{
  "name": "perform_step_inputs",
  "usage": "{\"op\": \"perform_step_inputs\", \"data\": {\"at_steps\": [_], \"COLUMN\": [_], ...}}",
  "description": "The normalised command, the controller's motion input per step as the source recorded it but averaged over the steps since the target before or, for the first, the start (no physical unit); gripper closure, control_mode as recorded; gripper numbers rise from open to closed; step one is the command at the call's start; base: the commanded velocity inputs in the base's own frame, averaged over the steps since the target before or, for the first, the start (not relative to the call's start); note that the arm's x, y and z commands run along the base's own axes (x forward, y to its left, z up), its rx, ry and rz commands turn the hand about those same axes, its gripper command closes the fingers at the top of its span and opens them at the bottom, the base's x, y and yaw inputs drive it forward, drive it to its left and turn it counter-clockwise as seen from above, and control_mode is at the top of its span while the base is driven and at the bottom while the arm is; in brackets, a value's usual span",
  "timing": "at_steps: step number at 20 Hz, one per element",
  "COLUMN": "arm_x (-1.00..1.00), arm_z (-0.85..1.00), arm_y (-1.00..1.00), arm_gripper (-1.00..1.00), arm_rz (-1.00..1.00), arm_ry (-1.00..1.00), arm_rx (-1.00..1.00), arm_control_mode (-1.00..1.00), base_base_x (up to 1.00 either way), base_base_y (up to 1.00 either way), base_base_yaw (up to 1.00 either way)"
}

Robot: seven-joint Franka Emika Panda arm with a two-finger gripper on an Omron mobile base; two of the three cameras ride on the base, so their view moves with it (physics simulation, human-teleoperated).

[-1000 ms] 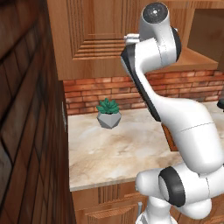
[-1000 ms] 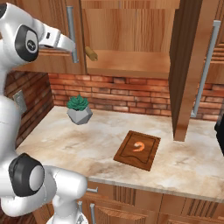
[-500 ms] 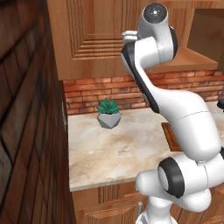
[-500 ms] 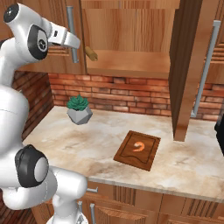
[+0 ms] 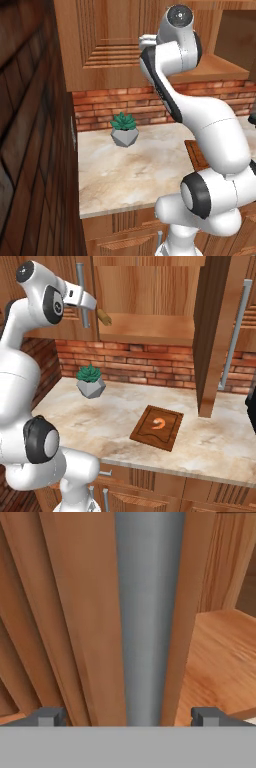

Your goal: Open the cabinet, retrieve the rolling pin, and place it next to the meat on the cutting board to prepare for tenderizing.

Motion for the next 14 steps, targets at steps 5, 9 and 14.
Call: {"op": "perform_step_inputs", "data": {"at_steps": [5,9,14], "arm_x": [0.20,0.26,0.22], "arm_z": [0.00,0.00,0.00], "arm_y": [-0.05,-0.03,-0.11], "arm_gripper": [-1.00,-1.00,-1.00], "arm_rz": [0.04,0.05,0.03], "arm_ry": [0.00,0.00,0.00], "arm_rx": [0.00,0.00,0.00], "arm_control_mode": [-1.00,-1.00,-1.00], "base_base_x": [0.00,0.00,0.00], "base_base_y": [0.00,0.00,0.00], "base_base_yaw": [0.00,0.00,0.00]}}
